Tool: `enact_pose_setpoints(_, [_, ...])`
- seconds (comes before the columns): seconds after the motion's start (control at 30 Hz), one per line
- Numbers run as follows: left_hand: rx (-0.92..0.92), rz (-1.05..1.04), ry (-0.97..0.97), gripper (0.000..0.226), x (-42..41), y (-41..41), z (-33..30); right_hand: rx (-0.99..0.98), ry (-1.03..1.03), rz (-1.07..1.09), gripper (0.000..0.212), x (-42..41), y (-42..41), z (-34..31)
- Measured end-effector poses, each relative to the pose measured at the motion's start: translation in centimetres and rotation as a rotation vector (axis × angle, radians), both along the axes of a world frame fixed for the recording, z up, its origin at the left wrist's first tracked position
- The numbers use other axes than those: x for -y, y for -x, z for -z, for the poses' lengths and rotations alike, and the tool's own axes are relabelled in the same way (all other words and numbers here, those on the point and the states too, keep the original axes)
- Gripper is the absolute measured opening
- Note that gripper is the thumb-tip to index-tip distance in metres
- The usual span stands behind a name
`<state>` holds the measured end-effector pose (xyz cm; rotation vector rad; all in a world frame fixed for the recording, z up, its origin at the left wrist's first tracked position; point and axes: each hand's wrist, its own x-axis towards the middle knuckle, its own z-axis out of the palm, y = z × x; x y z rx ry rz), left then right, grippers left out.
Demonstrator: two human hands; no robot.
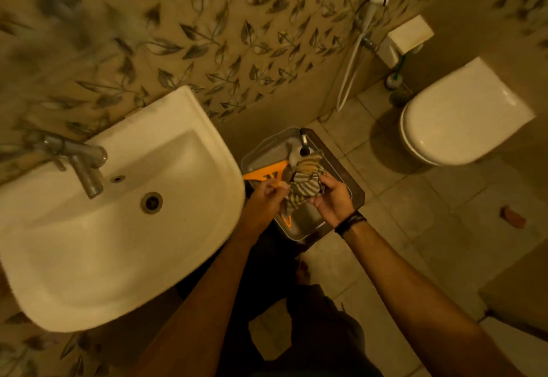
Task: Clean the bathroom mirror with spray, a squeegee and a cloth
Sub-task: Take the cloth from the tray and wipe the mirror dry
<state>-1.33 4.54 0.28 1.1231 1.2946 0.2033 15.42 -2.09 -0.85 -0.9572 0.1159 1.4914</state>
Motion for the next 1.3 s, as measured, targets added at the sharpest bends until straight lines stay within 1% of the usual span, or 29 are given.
enact_pose_setpoints(0.07, [0.103, -0.059, 0.127, 0.043, -0.5, -0.1, -2.8, 0.002, -0.041, -0.049, 0.053, -0.9, 1.3, -3.0])
enact_pose_setpoints(0.1, [0.179, -0.08, 0.186, 0.046, -0.7, 0.1, -4.2, 0.025, -0.063, -0.075, 0.054, -1.6, 2.1, -4.5])
enact_pose_setpoints(0.13, [0.261, -0.087, 0.214, 0.043, -0.9, 0.4, -5.4, 0.048, -0.098, -0.097, 0.055, -2.3, 2.8, -5.9])
enact_pose_setpoints(0.2, [0.351, -0.119, 0.175, 0.037, -1.7, 1.9, -8.0, 0.1, -0.155, -0.114, 0.054, -4.4, 4.6, -9.0])
enact_pose_setpoints(0.23, [0.375, -0.159, 0.13, 0.036, -2.4, 3.0, -9.7, 0.157, -0.179, -0.125, 0.051, -5.7, 5.7, -10.7])
enact_pose_setpoints(0.3, [0.38, -0.24, 0.02, 0.03, -4.1, 4.8, -12.4, 0.35, -0.22, -0.16, 0.044, -7.8, 7.7, -13.4])
enact_pose_setpoints(0.33, [0.366, -0.276, -0.049, 0.025, -5.2, 5.9, -13.9, 0.45, -0.237, -0.187, 0.043, -8.9, 9.0, -14.7])
enact_pose_setpoints(0.4, [0.354, -0.346, -0.164, 0.017, -7.7, 8.3, -16.8, 0.576, -0.28, -0.252, 0.047, -11.0, 12.1, -17.0])
enact_pose_setpoints(0.47, [0.32, -0.388, -0.292, 0.016, -10.1, 10.9, -19.5, 0.638, -0.329, -0.265, 0.046, -13.2, 15.7, -18.8])
enact_pose_setpoints(0.53, [0.248, -0.4, -0.4, 0.013, -11.7, 12.9, -21.5, 0.68, -0.308, -0.205, 0.042, -14.8, 18.3, -20.4])
enact_pose_setpoints(0.6, [0.221, -0.404, -0.504, 0.004, -13.5, 15.7, -23.6, 0.737, -0.314, -0.134, 0.039, -16.8, 20.8, -22.8])
enact_pose_setpoints(0.63, [0.213, -0.412, -0.549, 0.005, -14.6, 17.3, -24.8, 0.774, -0.337, -0.101, 0.038, -18.0, 22.2, -24.3])
enact_pose_setpoints(0.7, [0.2, -0.42, -0.577, 0.019, -16.6, 20.1, -27.2, 0.824, -0.373, -0.044, 0.039, -19.7, 24.8, -27.6])
enact_pose_setpoints(0.73, [0.207, -0.429, -0.589, 0.023, -17.7, 21.4, -28.5, 0.819, -0.391, -0.024, 0.039, -20.6, 26.1, -29.3])
enact_pose_setpoints(0.77, [0.218, -0.427, -0.598, 0.022, -18.5, 22.4, -29.5, 0.783, -0.413, -0.026, 0.039, -21.3, 27.0, -30.8])
enact_pose_setpoints(0.83, [0.25, -0.428, -0.619, 0.006, -19.8, 24.2, -31.5, 0.679, -0.461, -0.069, 0.034, -22.3, 28.8, -33.6])
enact_pose_setpoints(0.87, [0.252, -0.423, -0.638, 0.004, -20.3, 25.1, -32.4, 0.631, -0.47, -0.088, 0.033, -22.7, 29.5, -34.7])
enact_pose_setpoints(0.9, [0.242, -0.417, -0.677, 0.006, -20.8, 25.8, -33.3, 0.603, -0.471, -0.094, 0.033, -23.1, 30.0, -35.8])
enact_pose_setpoints(1.03, [0.101, -0.4, -0.936, 0.016, -22.6, 29.3, -37.6, 0.55, -0.532, -0.034, 0.032, -24.5, 32.8, -40.7])
enact_pose_setpoints(1.17, [-0.036, -0.415, -1.196, 0.013, -23.7, 32.8, -41.7, 0.518, -0.632, 0.027, 0.031, -25.6, 34.8, -45.7])
enact_pose_setpoints(1.3, [-0.087, -0.488, -1.364, 0.014, -24.6, 35.9, -45.7, 0.469, -0.748, 0.1, 0.035, -26.6, 36.4, -50.4])
